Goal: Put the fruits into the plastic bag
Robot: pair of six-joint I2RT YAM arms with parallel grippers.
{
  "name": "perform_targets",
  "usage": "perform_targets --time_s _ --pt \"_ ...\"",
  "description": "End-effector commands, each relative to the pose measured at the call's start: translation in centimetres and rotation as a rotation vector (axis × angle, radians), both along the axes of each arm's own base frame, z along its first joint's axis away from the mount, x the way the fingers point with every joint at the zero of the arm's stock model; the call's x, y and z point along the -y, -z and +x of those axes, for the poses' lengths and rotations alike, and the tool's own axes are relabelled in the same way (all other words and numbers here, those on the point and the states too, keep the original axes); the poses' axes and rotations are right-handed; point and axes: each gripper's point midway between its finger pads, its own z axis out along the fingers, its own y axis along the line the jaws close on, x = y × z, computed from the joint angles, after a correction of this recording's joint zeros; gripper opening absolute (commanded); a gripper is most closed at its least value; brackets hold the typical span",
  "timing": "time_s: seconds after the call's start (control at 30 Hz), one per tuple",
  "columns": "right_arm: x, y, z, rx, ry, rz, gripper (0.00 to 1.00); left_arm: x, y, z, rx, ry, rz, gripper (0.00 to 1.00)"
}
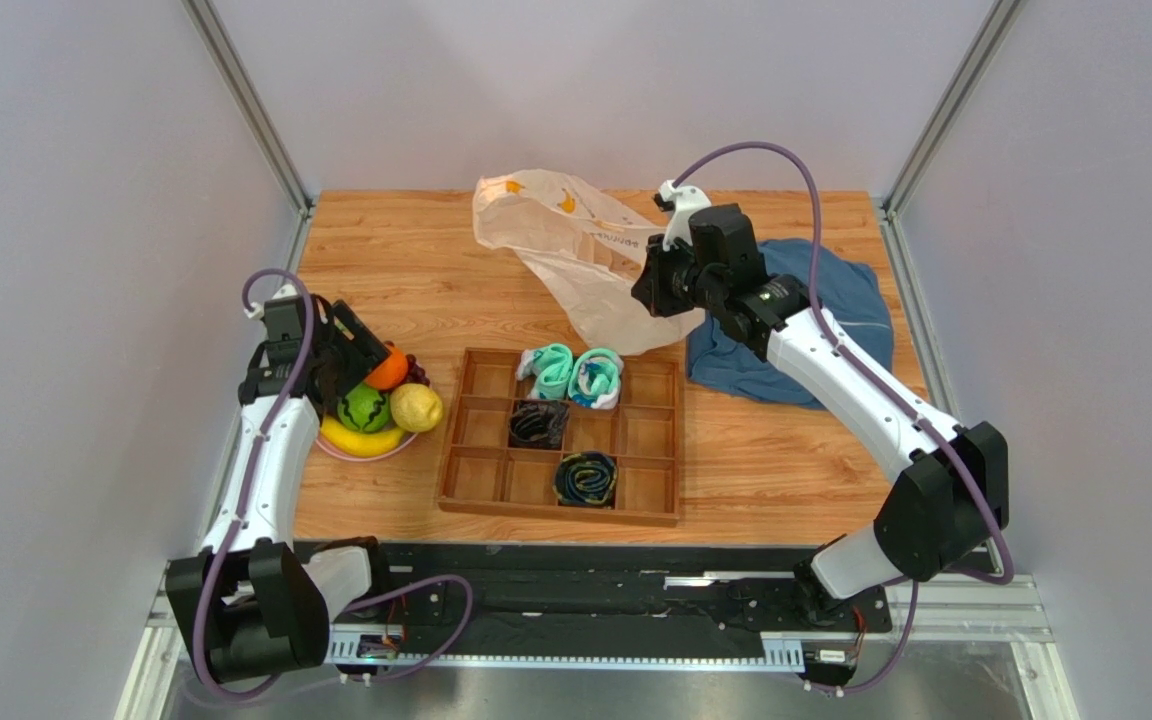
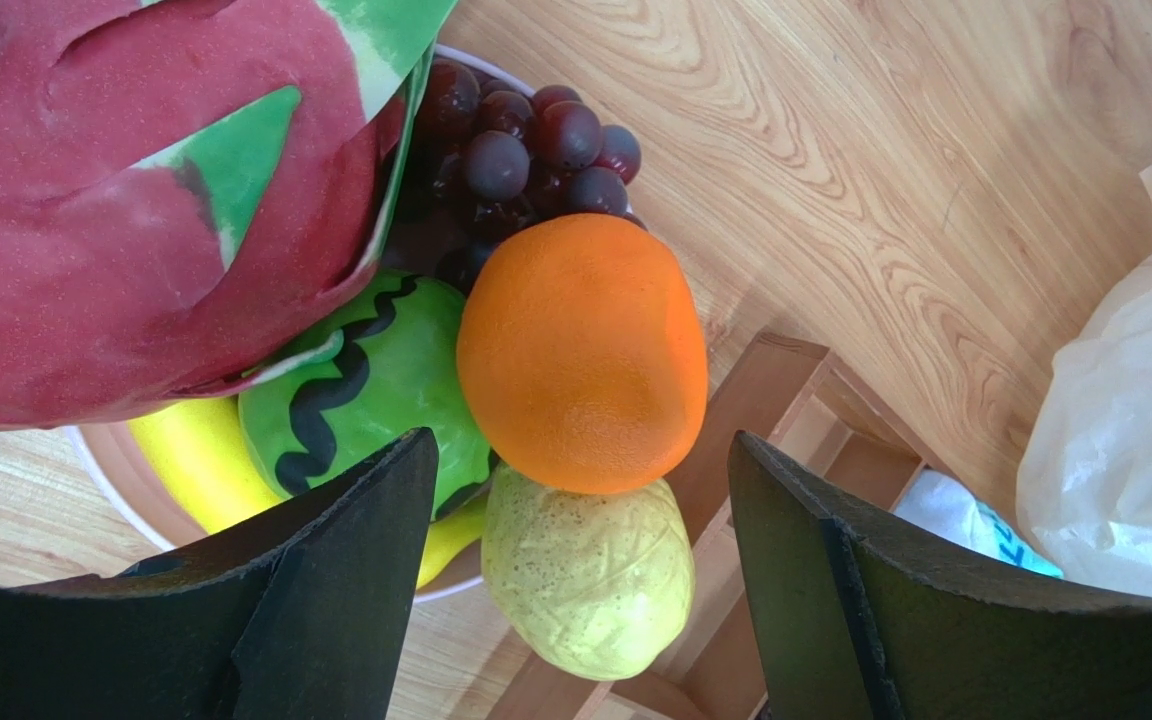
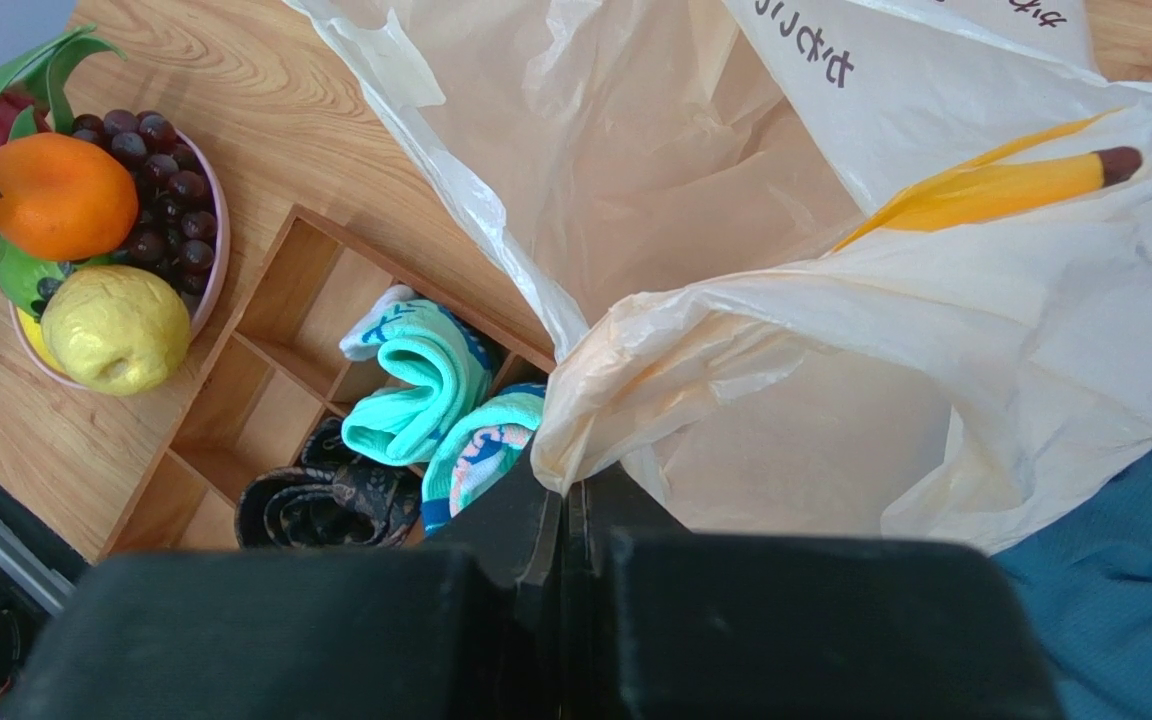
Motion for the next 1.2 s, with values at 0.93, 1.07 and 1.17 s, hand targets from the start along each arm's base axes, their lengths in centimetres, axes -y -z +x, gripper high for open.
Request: perform_targets --time_s 0.93,1.07,1.17 --pt "-0.5 -1.7 0.2 0.048 -0.015 0.021 0.01 -1.8 1.8 2.7 -0.015 0.043 0.040 0.71" --pt "-0.5 -1.7 0.3 0.049 -0.016 0.020 0.01 -1.7 2.1 3.0 -0.019 0.053 0.037 0.71" --pt "-0.4 -1.7 0.4 0.053 -0.013 0.017 0.01 -1.8 2.1 3.0 -0.018 0.060 0.046 0.65"
